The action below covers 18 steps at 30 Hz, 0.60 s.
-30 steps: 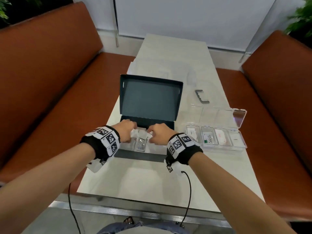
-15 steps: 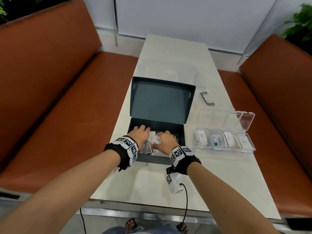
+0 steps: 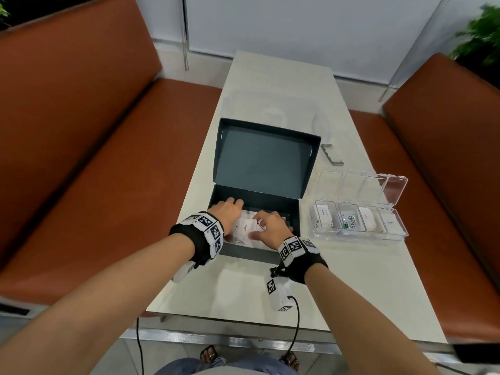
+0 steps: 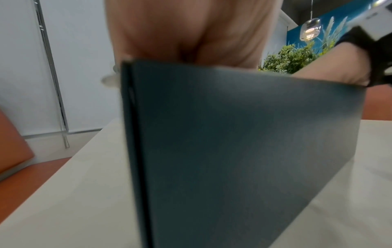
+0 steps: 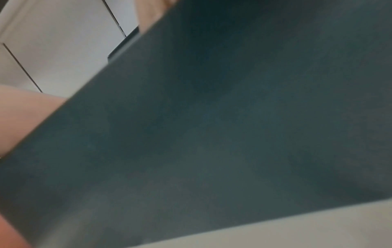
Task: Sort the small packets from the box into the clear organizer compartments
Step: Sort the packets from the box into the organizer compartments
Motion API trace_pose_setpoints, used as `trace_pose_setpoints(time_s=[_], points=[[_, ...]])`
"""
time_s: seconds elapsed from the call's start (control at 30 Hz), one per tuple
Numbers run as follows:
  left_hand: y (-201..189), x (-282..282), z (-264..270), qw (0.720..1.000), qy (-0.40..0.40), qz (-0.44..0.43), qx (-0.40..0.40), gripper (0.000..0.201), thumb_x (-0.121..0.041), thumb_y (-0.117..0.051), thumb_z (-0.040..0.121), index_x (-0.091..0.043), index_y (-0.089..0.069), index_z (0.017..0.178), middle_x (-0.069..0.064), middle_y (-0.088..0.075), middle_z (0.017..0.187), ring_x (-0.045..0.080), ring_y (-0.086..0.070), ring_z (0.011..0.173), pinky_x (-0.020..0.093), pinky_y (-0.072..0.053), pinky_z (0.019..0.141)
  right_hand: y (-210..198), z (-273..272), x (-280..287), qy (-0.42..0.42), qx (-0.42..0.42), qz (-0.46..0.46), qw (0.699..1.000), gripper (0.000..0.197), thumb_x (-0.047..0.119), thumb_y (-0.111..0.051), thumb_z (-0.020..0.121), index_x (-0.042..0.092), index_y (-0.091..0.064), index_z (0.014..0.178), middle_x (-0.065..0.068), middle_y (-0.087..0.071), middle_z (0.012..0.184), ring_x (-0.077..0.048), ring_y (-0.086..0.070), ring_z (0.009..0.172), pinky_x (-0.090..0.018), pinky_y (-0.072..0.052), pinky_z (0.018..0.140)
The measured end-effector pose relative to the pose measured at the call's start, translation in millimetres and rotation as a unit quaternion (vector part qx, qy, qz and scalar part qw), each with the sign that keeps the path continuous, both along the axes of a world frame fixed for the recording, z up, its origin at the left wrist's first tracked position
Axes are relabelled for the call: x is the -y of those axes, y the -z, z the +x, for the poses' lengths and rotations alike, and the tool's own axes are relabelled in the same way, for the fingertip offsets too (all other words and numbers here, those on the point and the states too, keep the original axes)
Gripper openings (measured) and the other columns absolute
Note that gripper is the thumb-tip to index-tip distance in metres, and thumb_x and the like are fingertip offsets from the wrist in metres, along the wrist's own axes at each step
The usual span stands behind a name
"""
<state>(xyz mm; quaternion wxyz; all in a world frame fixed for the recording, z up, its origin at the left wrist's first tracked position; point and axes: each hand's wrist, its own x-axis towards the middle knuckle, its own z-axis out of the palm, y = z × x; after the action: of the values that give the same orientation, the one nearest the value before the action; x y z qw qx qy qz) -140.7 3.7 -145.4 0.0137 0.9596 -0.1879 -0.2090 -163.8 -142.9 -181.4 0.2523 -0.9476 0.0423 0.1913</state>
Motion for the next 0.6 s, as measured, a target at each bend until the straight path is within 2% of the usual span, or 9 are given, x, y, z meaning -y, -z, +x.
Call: trace_pose_setpoints(time_s=[0.1,0.3,0.4,0.5,0.6], points=[[-0.4,1.8,1.6,1.0,0.022,0.006,0.016,0.07,-0.012,-0.083,0.072,-0.007,-0.042,0.129,0.013,-0.049,0.124,0.03,-0.056,0.111,0.038,-0.046,0.093,-0.3,-1.9,3.0,0.009,0.0,0.0,1.0,0.043,0.032,-0.07,0.083,0.025,-0.053,0.122,-0.008,-0.048,0.127,-0.029,-0.046,0.119,-0.052,-0.03,0.106],[-0.1,0.4,-0.2,0.992,0.094,0.039,0.073,0.036,-0.016,-0.072,0.084,-0.013,-0.055,0.116,0.007,-0.064,0.115,0.026,-0.06,0.105,0.034,-0.039,0.091,-1.6,-6.9,9.5,0.009,0.0,0.002,1.0,0.044,0.03,-0.068,0.084,0.031,-0.052,0.126,-0.008,-0.046,0.129,-0.029,-0.045,0.122,-0.052,-0.028,0.107],[1.4,-2.1,-2.4,0.988,0.121,0.061,0.068,0.036,-0.025,-0.071,0.085,-0.017,-0.053,0.115,0.004,-0.066,0.11,0.024,-0.062,0.1,0.033,-0.036,0.091,-4.2,-8.4,11.3,-0.001,0.01,0.032,0.999,0.038,0.027,-0.067,0.084,0.033,-0.056,0.12,-0.009,-0.048,0.123,-0.029,-0.048,0.116,-0.045,-0.032,0.102],[2.0,-5.0,-3.8,0.987,0.133,0.061,0.061,0.031,-0.03,-0.065,0.089,-0.019,-0.054,0.115,0.005,-0.068,0.11,0.024,-0.061,0.098,0.033,-0.034,0.091,-7.9,-8.9,10.5,-0.004,0.028,0.066,0.997,0.026,0.028,-0.068,0.084,0.028,-0.064,0.11,-0.01,-0.053,0.12,-0.026,-0.053,0.109,-0.037,-0.035,0.096],[1.7,-5.4,-5.3,0.989,0.13,0.048,0.049,0.033,-0.036,-0.063,0.092,-0.02,-0.055,0.119,0.006,-0.067,0.112,0.025,-0.059,0.1,0.032,-0.034,0.093,-10.6,-7.9,8.3,-0.005,0.031,0.073,0.997,0.021,0.027,-0.07,0.084,0.023,-0.066,0.104,-0.008,-0.061,0.113,-0.026,-0.055,0.109,-0.044,-0.037,0.101]])
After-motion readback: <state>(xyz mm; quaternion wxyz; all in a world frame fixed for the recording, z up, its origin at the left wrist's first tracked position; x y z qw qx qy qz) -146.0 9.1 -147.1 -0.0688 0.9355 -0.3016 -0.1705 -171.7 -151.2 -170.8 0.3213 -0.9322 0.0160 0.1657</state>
